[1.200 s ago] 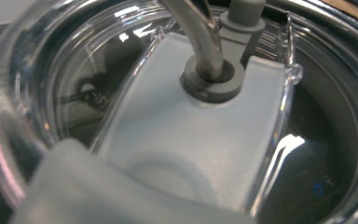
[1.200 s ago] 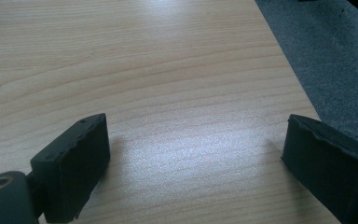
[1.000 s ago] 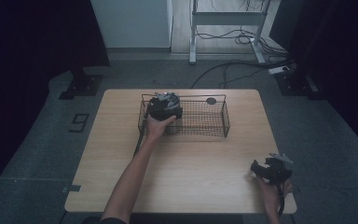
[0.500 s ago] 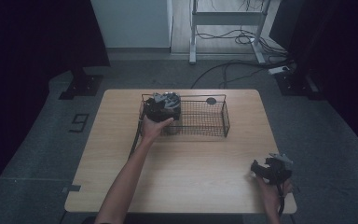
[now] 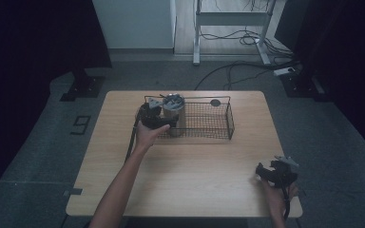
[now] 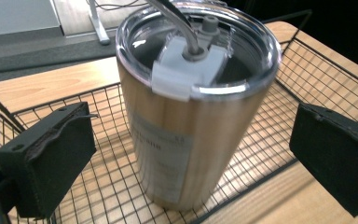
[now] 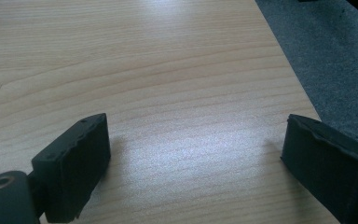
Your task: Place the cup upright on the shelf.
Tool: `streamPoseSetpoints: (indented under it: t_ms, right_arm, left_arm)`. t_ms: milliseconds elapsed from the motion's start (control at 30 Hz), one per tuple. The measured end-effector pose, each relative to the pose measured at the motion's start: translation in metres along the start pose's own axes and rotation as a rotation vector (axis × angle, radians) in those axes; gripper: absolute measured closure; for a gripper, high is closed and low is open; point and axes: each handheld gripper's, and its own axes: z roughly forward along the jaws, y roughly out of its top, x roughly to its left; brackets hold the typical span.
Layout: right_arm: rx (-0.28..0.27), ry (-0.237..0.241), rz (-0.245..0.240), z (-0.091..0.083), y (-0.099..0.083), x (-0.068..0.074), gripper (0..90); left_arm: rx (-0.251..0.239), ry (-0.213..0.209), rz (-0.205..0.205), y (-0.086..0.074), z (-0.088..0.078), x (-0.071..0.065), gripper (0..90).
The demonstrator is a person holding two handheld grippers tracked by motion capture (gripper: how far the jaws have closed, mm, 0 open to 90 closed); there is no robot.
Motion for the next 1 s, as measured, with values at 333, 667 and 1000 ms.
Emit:
streamPoseSetpoints:
  t_ms: [333, 667, 1000]
  right_arm:
    - [0.000, -0.001, 0.000, 0.000, 0.000, 0.000, 7.7]
    - [0.000, -0.001, 0.000, 0.000, 0.000, 0.000, 7.7]
    - [0.001, -0.001, 0.002, 0.000, 0.000, 0.000, 7.7]
  left_arm:
    - [0.013, -0.053, 0.016, -0.012, -0.016, -0.004, 0.8]
    - [0.018, -0.082, 0.024, -0.026, -0.034, -0.009, 1.5]
    - [0.032, -0.122, 0.015, -0.056, -0.057, -0.013, 2.4]
